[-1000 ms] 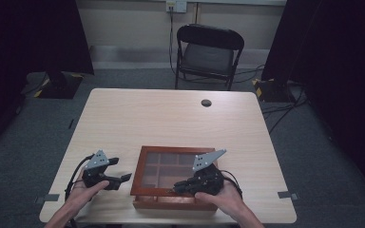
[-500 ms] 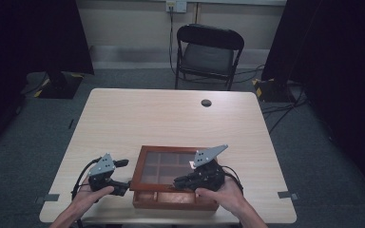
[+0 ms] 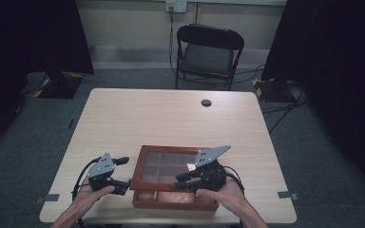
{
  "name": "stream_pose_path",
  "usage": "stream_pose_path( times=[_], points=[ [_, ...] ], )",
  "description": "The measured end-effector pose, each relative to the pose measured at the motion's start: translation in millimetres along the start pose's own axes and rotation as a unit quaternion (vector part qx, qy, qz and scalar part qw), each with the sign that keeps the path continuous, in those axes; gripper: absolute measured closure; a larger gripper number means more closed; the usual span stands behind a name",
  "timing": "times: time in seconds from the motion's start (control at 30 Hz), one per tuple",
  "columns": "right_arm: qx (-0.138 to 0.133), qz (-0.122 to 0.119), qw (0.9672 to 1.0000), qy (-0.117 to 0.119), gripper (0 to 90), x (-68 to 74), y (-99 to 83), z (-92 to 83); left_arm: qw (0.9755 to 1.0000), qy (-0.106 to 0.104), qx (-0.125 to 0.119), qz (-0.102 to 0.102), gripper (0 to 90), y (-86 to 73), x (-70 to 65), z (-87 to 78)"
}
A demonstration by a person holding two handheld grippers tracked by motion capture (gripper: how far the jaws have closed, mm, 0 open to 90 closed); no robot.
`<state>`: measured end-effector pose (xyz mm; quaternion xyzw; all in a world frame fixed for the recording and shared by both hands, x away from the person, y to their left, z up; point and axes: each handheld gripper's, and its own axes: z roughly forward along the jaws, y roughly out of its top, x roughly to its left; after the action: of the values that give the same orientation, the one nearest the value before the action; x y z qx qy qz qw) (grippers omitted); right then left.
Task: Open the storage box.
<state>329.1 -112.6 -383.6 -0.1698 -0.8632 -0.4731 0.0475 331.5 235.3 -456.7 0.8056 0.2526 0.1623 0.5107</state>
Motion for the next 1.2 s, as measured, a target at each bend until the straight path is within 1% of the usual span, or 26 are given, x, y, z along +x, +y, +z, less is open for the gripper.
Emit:
stream_pose_path(
  times=[0.07,0.1,0.13,0.2,0.27,0.37,0.4,0.43,0.47,0.53,0.6,0.63,0.67,0.7,0.87,1.0,1.07,1.2],
  points=[
    [-0.006,0.003,1.0000,-0.002,62.3,-0.4,-1.4,-2.7,1.0000,0.001,-0.001,0.000,16.3,0.2,0.2,-0.1],
    [-0.014,0.008,0.9998,-0.012,57.5,-0.4,-2.8,-5.5,1.0000,0.002,0.000,0.000,16.0,0.3,-0.1,0.0],
    [-0.020,0.014,0.9995,-0.019,55.0,-0.9,-4.3,-7.8,1.0000,0.003,-0.001,0.001,15.9,0.3,-0.4,-0.1],
    [-0.022,0.021,0.9991,-0.030,48.7,-1.1,-7.6,-12.1,1.0000,0.004,-0.001,-0.001,16.3,0.2,-1.0,-0.2],
    [-0.022,0.027,0.9986,-0.040,46.7,-1.4,-11.5,-16.1,1.0000,0.003,-0.006,-0.004,16.4,0.9,-0.4,-1.1],
    [-0.033,0.038,0.9974,-0.052,41.6,-4.7,-22.3,-22.4,0.9999,0.005,-0.011,-0.008,16.4,1.6,1.4,-2.1],
    [-0.036,0.039,0.9974,-0.048,41.2,-5.5,-24.9,-23.7,0.9998,0.006,-0.013,-0.011,16.4,1.5,1.5,-2.5],
    [-0.047,0.044,0.9971,-0.040,38.9,-7.0,-29.0,-26.2,0.9998,0.007,-0.013,-0.009,16.5,1.7,1.4,-3.0],
    [-0.055,0.046,0.9966,-0.041,37.0,-8.1,-31.6,-28.0,0.9998,0.007,-0.013,-0.009,16.8,1.9,1.0,-3.3],
    [-0.057,0.043,0.9961,-0.053,34.4,-9.1,-34.3,-31.1,0.9998,0.007,-0.015,-0.009,17.4,2.0,1.0,-3.5],
    [-0.067,0.043,0.9954,-0.054,32.0,-9.9,-37.0,-34.5,0.9998,0.006,-0.016,-0.011,17.4,2.0,1.1,-3.3],
    [-0.067,0.041,0.9952,-0.058,30.5,-9.8,-38.7,-36.0,0.9998,0.006,-0.016,-0.012,17.4,1.9,1.1,-3.3],
    [-0.068,0.040,0.9952,-0.058,29.0,-9.8,-40.4,-36.7,0.9998,0.006,-0.016,-0.013,17.3,2.0,1.2,-3.3],
    [-0.065,0.043,0.9953,-0.057,28.0,-9.6,-41.6,-37.2,0.9998,0.006,-0.016,-0.014,17.3,2.0,1.2,-3.3],
    [-0.059,0.043,0.9948,-0.071,25.3,-7.7,-48.5,-38.1,0.9997,0.008,-0.017,-0.016,17.4,2.6,1.3,-3.5],
    [-0.055,0.043,0.9944,-0.080,23.4,-10.3,-53.4,-38.7,0.9997,0.006,-0.017,-0.018,17.7,2.8,1.6,-3.4],
    [-0.060,0.043,0.9942,-0.078,22.8,-11.8,-55.8,-40.1,0.9996,0.005,-0.017,-0.021,17.2,2.9,1.8,-3.3],
    [-0.062,0.036,0.9939,-0.084,21.7,-11.1,-57.2,-41.3,0.9996,0.008,-0.017,-0.023,17.2,3.7,1.6,-3.9]
  ],
)
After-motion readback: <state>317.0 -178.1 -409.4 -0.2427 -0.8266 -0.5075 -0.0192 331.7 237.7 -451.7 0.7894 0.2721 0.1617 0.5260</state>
